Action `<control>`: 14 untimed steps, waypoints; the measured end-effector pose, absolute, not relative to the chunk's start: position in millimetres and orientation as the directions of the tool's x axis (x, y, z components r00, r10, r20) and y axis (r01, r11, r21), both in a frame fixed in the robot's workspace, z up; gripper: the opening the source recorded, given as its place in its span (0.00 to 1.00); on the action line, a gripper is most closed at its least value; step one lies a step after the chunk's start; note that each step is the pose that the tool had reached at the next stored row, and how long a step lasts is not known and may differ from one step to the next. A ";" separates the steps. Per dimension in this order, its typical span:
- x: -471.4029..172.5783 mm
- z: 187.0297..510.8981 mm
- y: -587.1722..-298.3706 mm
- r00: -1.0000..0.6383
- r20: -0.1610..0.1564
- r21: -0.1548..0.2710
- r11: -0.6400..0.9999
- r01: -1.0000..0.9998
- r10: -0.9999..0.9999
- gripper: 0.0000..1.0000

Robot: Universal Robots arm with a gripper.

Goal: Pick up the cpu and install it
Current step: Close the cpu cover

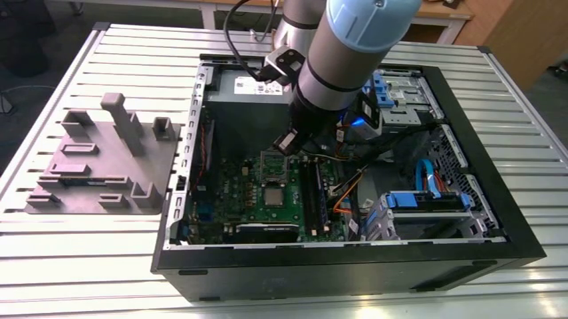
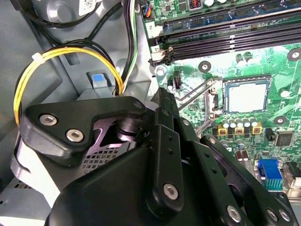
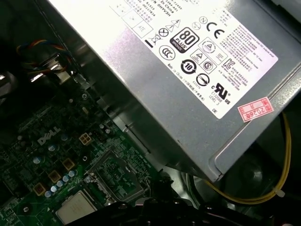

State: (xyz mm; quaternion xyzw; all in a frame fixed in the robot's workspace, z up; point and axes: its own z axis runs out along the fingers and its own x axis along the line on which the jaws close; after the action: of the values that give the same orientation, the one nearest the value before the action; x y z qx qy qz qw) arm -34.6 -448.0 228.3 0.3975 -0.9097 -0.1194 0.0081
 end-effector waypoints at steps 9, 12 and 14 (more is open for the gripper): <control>-35.0 229.0 -448.0 -0.658 -0.080 0.223 0.630 -0.744 -0.749 0.10; -35.1 229.5 -448.0 -0.650 -0.080 0.223 0.622 -0.750 -0.756 0.10; -35.0 229.8 -448.0 -0.645 -0.080 0.223 0.617 -0.755 -0.760 0.10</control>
State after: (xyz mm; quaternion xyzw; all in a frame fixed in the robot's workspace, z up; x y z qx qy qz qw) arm -35.0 -448.0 229.8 0.4211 -0.8991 -0.1190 0.0113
